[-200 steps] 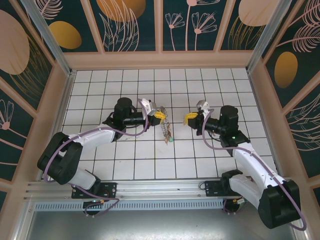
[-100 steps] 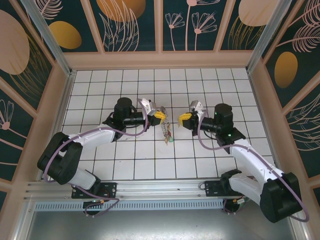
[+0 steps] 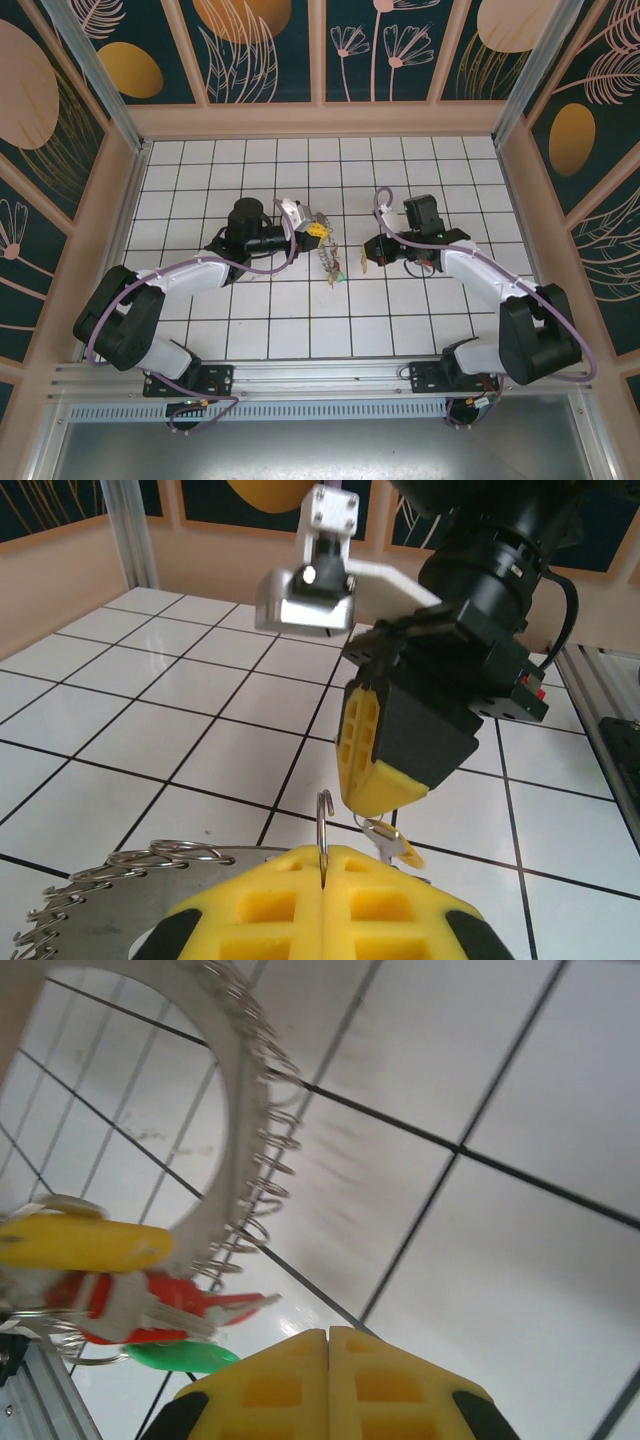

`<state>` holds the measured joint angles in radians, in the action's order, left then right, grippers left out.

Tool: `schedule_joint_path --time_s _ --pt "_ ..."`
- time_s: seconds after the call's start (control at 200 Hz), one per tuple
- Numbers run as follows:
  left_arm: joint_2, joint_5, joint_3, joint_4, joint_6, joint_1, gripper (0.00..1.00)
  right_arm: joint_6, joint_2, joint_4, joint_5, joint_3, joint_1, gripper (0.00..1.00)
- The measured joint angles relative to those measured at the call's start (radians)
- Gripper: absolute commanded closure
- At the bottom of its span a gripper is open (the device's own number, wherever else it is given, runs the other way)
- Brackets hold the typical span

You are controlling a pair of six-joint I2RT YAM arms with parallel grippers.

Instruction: Put the keys on the keyring

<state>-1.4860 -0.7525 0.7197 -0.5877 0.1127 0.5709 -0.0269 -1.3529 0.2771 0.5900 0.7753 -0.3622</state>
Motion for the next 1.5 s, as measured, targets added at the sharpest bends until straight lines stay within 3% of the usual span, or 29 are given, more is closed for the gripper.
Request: schedule_joint_path --time_s 0.295,0.681,1.261,1.501 --pt "0.001 0.002 0.000 0.000 0.006 0.000 1.00 -0.013 -0.269 0.081 -0.090 0.121 0.023 1.00" --pt "0.001 0.002 0.000 0.001 0.006 0.000 1.00 0.006 -0.475 0.070 -0.130 0.274 0.052 1.00" --pt "0.001 0.002 0.000 0.001 0.006 0.000 1.00 0.021 -0.486 0.071 -0.126 0.280 0.054 0.85" --pt "0.000 0.002 0.000 0.001 0.006 0.000 1.00 0.022 -0.486 0.072 -0.125 0.280 0.054 0.88"
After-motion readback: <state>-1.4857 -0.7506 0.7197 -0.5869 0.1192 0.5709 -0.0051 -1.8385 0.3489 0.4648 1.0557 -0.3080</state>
